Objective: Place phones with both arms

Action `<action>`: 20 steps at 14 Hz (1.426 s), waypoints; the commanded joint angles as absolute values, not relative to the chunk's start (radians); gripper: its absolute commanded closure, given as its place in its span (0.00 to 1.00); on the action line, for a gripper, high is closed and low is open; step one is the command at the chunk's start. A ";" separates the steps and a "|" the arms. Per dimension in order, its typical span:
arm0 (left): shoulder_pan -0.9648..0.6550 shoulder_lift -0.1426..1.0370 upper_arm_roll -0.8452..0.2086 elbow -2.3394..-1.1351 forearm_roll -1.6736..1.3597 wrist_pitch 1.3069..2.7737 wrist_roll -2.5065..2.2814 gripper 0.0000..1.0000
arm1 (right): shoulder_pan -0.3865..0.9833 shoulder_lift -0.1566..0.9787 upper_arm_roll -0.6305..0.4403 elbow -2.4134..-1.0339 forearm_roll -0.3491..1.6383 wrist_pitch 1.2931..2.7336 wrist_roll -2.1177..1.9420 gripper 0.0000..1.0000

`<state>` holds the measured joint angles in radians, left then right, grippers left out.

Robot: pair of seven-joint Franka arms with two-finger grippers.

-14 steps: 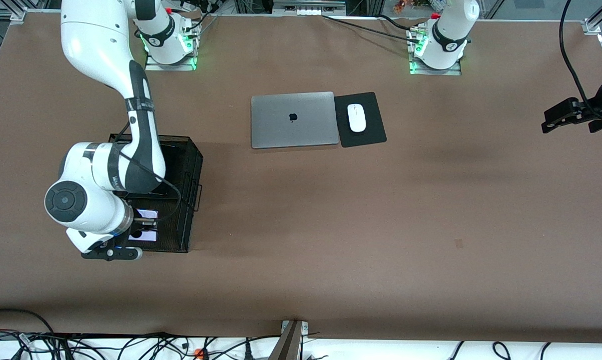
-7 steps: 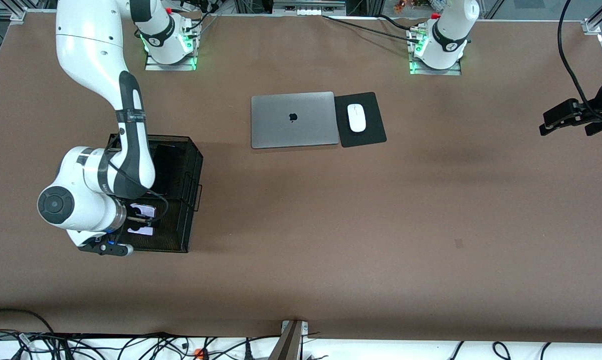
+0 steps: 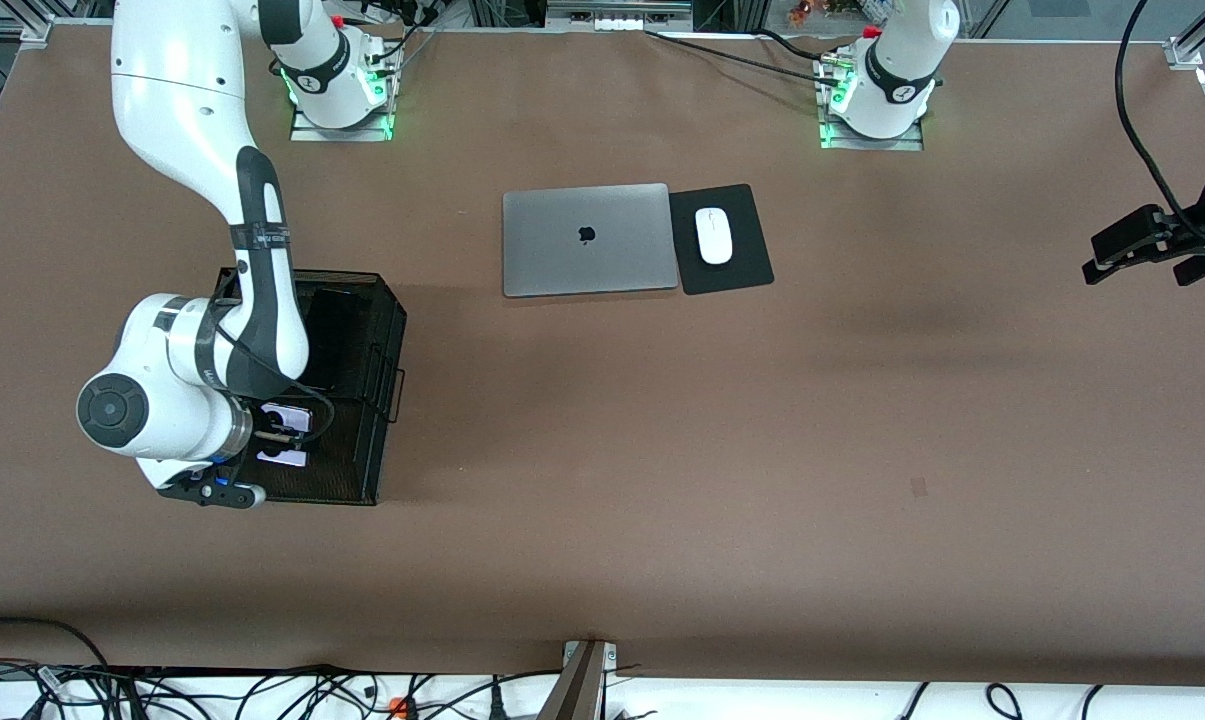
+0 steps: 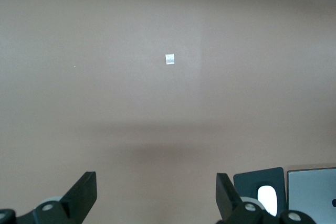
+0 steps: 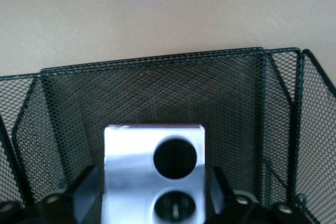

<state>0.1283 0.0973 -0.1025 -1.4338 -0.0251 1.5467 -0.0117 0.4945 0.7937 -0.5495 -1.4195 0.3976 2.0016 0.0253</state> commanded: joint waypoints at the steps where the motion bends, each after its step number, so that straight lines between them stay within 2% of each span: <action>1: 0.137 0.086 -0.110 -1.434 -0.038 1.551 -0.014 0.00 | 0.489 0.765 -0.546 -1.430 0.422 2.003 0.020 0.00; 3: 0.137 0.086 -0.115 -1.436 -0.032 1.568 -0.012 0.00 | 0.477 0.758 -0.554 -1.396 0.429 1.952 0.021 0.00; 9: 0.137 0.087 -0.110 -1.437 -0.032 1.597 -0.012 0.00 | 0.365 0.707 -0.558 -1.142 0.434 1.479 0.025 0.00; 12: 0.137 0.087 -0.110 -1.440 -0.032 1.597 -0.012 0.00 | 0.318 0.669 -0.560 -1.066 0.433 1.321 0.025 0.00; 15: 0.137 0.089 -0.110 -1.440 -0.032 1.597 -0.014 0.00 | 0.282 0.646 -0.560 -1.020 0.431 1.244 0.025 0.00; 20: 0.138 0.090 -0.106 -1.440 -0.032 1.598 -0.012 0.00 | 0.282 0.571 -0.614 -1.022 0.425 1.247 0.017 0.00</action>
<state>0.1295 0.0977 -0.1040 -1.4345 -0.0252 1.5897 -0.0118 0.2885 0.6021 -0.6073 -1.0301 0.4165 1.2674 0.0242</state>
